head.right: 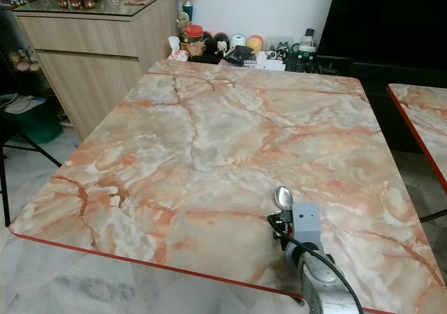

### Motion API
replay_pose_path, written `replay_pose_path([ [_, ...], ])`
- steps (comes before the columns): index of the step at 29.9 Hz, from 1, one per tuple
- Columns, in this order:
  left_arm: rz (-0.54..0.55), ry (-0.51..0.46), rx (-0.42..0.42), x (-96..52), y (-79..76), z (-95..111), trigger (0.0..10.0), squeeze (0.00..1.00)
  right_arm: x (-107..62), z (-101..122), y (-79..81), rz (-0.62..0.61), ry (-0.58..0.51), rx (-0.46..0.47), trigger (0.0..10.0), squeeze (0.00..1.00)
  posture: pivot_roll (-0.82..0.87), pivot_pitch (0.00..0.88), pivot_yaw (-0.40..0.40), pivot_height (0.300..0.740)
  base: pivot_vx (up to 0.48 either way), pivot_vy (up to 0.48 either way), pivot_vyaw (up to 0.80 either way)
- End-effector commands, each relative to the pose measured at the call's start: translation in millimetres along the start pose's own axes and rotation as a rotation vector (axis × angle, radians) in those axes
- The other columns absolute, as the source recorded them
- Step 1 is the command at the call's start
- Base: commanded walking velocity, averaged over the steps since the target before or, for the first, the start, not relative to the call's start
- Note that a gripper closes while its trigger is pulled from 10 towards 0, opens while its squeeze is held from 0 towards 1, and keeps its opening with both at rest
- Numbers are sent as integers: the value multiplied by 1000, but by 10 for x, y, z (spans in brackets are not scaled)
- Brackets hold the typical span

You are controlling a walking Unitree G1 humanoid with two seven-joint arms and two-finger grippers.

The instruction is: Setting the table

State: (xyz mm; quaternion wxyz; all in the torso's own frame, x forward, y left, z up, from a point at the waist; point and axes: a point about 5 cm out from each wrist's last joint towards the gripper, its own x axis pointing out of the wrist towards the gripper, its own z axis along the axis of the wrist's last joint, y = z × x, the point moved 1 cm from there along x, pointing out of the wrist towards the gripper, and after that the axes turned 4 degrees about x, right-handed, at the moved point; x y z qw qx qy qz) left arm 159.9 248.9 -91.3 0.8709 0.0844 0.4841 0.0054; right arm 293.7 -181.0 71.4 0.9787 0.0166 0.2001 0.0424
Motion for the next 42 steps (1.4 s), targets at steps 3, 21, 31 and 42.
replay_pose_path([
  [3,-2,17,24,-12,12,-51,10000,0,0,-168,43,26,69,0,0,0,-11,107,12,740,0,0,0],
  [21,-9,6,29,-6,-1,-24,10000,0,23,-170,67,30,64,-13,0,0,-8,106,12,740,0,0,0],
  [31,-3,5,34,-5,0,-18,10000,0,45,28,93,9,-74,-30,9216,0,-8,106,15,740,0,0,0],
  [42,17,-4,23,-4,14,-6,10000,0,-61,732,63,-51,-465,-24,10000,0,-11,103,14,740,0,0,0],
])
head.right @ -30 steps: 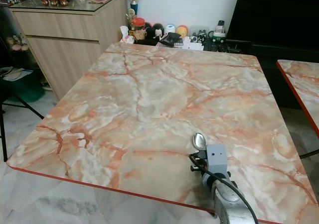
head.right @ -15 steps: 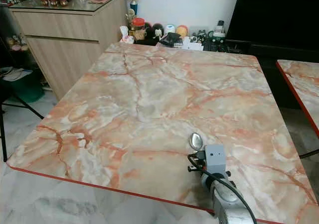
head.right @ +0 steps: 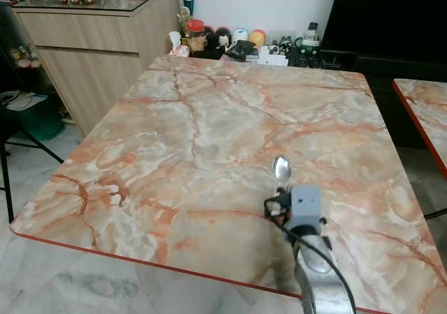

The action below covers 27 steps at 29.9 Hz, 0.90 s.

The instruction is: Setting the table

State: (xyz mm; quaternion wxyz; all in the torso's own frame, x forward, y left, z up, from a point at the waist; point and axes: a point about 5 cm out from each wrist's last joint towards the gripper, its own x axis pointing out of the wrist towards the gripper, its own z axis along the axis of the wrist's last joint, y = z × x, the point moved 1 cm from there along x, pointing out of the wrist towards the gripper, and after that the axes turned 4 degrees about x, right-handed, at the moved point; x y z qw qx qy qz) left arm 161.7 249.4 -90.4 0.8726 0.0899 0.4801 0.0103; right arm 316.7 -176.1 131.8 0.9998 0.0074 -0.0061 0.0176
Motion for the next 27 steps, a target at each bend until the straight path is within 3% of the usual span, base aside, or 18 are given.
replay_pose_path([
  [1,2,5,20,-7,7,-24,10000,0,9,162,8,2,-85,-1,10000,0,-13,100,12,740,0,0,0],
  [8,-3,4,37,-4,-8,-21,10000,0,14,258,55,37,-157,-32,10000,0,-14,87,6,740,0,0,0],
  [12,-9,0,48,0,-24,-6,10000,0,13,317,17,5,-196,-3,10000,0,-12,81,6,740,0,-63,0],
  [20,-2,5,71,1,-1,3,10000,0,19,361,-50,-36,-227,-5,10000,0,-17,72,8,740,0,-425,-777],
  [27,-4,7,77,-3,4,-10,10000,0,19,466,-18,-30,-290,-9,10000,0,-32,62,12,740,0,-480,0],
])
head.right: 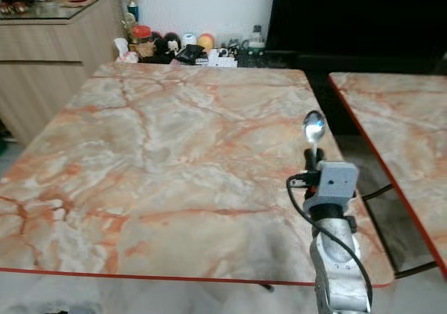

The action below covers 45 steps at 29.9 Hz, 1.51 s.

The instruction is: Setting the table

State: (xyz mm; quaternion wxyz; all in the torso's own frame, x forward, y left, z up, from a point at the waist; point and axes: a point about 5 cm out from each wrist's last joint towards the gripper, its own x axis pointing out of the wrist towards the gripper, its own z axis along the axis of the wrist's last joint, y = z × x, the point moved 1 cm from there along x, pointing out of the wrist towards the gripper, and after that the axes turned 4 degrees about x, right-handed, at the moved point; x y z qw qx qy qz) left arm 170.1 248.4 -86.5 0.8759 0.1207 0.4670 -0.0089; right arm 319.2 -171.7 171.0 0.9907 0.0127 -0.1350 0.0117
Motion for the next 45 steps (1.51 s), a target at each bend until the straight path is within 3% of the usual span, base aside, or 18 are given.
replay_pose_path([
  [1,-6,38,7,-19,-8,-104,10000,0,12,96,-65,-18,-40,-15,10000,0,-32,62,12,740,0,-480,0],
  [17,-12,16,10,3,-15,-12,10000,0,52,203,-153,-56,-79,-31,10000,0,-41,72,14,740,0,-480,0],
  [24,-11,16,2,1,-16,-19,10000,0,65,407,-339,-143,-163,-64,10000,0,-48,87,18,740,0,-480,0],
  [31,-14,13,3,6,-34,-4,10000,0,68,428,-403,-163,-163,-86,10000,0,-47,87,17,740,0,-480,0],
  [45,-19,6,5,14,-56,27,10000,0,93,524,-467,-211,-198,-56,10000,0,-51,103,14,740,0,-480,0],
])
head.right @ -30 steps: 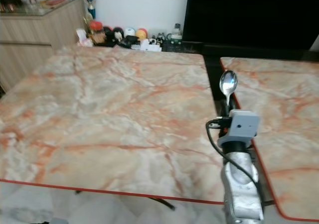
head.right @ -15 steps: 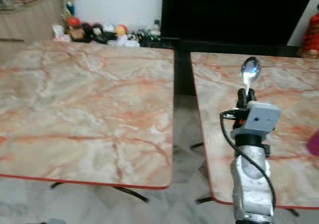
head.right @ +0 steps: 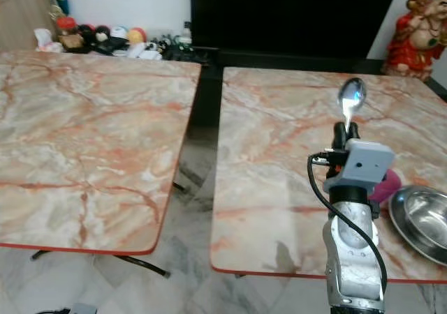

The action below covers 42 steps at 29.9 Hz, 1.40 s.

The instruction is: Setting the table

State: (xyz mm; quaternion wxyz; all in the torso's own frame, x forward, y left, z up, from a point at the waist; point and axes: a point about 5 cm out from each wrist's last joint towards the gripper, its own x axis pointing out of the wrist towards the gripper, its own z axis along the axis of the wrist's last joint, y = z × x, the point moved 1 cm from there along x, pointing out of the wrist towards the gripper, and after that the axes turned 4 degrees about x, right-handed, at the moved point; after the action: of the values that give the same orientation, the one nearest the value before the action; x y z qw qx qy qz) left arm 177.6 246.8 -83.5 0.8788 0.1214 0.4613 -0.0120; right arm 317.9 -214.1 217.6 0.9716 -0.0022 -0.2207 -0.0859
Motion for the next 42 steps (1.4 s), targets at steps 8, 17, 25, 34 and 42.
replay_pose_path([
  [8,-16,21,3,-8,-47,-69,10000,0,-2,29,-3,-8,-11,-10,10000,0,-49,98,17,740,0,-480,0],
  [17,-18,20,15,-9,-38,-66,10000,0,-8,31,-15,-8,-11,-16,10000,0,-54,86,19,740,0,-480,0],
  [25,-20,17,21,-6,-39,-51,10000,0,-14,27,-16,-8,-9,-18,10000,0,-58,83,19,740,0,-480,0],
  [34,-3,19,3,-7,-52,-69,10000,0,-24,19,-98,-20,3,-41,10000,0,-60,101,12,740,0,-195,0],
  [42,5,22,-19,-16,-27,-95,10000,0,-26,-7,-70,-13,16,-40,10000,0,-55,112,12,740,0,0,0],
])
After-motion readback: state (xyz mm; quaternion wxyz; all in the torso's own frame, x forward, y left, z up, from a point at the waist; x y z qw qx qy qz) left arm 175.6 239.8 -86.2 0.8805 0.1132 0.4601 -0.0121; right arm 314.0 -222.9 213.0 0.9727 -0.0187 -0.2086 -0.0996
